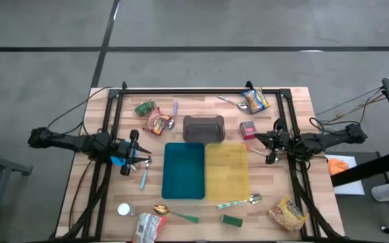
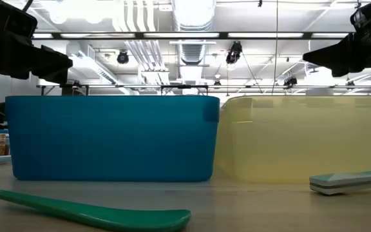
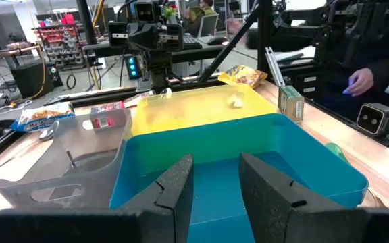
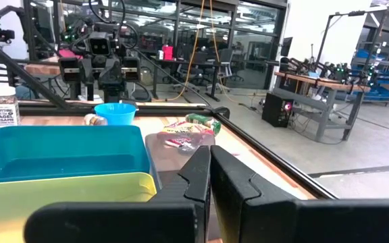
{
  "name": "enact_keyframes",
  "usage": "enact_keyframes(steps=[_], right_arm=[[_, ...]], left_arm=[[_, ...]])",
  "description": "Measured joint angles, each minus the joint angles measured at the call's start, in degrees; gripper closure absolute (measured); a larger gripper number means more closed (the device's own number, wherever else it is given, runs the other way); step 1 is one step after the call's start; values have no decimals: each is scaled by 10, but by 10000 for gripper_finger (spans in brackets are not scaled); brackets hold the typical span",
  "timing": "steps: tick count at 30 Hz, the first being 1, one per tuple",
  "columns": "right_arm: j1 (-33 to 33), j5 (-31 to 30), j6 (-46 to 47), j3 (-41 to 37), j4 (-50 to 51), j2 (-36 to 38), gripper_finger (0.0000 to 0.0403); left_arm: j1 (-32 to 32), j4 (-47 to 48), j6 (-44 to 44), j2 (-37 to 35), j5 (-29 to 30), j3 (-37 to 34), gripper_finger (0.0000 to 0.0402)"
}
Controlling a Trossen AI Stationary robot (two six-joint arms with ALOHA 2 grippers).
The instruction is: Pick & Place Food Item
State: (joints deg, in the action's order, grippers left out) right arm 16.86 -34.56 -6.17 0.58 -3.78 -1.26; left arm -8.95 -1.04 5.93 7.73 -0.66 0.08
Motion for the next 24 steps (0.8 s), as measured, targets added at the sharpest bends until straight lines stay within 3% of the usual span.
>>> enact_keyframes(steps=[20,24], right_arm=[[0,0,3,0,0,0,394],[0,0,67,0,0,0,394]], left_arm=[[0,0,-2,0,0,0,282],[0,0,-2,0,0,0,282]])
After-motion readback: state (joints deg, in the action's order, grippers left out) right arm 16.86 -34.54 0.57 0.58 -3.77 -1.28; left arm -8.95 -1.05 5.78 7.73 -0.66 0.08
